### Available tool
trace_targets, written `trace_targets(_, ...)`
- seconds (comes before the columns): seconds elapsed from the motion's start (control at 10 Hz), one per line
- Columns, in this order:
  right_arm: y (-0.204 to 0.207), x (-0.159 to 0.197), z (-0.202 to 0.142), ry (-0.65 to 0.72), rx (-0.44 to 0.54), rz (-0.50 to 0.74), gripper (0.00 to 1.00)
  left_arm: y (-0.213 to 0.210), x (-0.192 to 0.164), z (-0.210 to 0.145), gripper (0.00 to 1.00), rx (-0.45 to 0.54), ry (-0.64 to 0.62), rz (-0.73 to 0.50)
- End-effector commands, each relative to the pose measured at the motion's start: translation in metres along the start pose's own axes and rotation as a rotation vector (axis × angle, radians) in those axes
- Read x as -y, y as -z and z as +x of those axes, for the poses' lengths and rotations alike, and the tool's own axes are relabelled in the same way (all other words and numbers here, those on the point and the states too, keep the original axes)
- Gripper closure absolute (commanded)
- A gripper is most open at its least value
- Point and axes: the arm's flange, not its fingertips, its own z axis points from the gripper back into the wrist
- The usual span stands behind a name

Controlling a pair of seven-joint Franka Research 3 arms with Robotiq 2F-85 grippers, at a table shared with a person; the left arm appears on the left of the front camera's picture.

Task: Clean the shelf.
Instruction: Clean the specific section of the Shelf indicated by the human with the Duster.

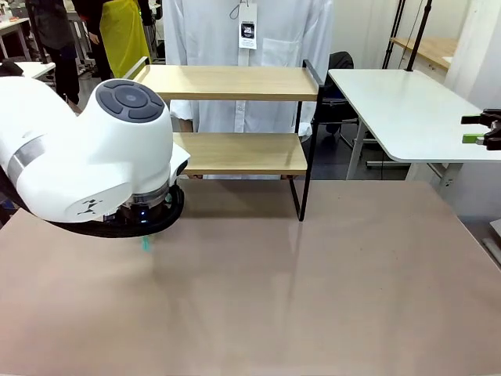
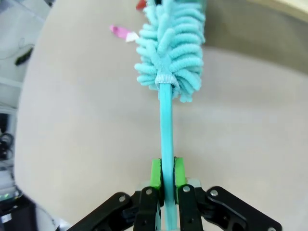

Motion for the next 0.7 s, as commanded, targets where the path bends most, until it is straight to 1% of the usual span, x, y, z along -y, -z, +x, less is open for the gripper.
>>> trace_targets(0.0,0.000,0.000,0.003,-0.005,-0.001,-0.003,0.00,0.008,-0.003,0.002,0.87,-0.045,-0.010,-0.012)
trace_targets(0.2,0.000,0.000,0.003,-0.005,-0.001,-0.003,0.00,0.008,-0.003,0.002,0.87,-0.045,-0.010,-0.012)
trace_targets(0.3,0.000,0.000,0.003,-0.005,-0.001,-0.003,0.00,0.002,0.002,-0.001,0.87,-0.011,0.003,-0.008)
trace_targets(0.4,0.000,0.000,0.003,-0.005,-0.001,-0.003,0.00,-0.004,-0.002,0.003,0.87,0.000,0.006,-0.123)
trace_targets(0.6,0.000,0.000,0.003,-0.005,-0.001,-0.003,0.00,-0.012,-0.015,0.006,0.87,0.013,0.037,-0.243)
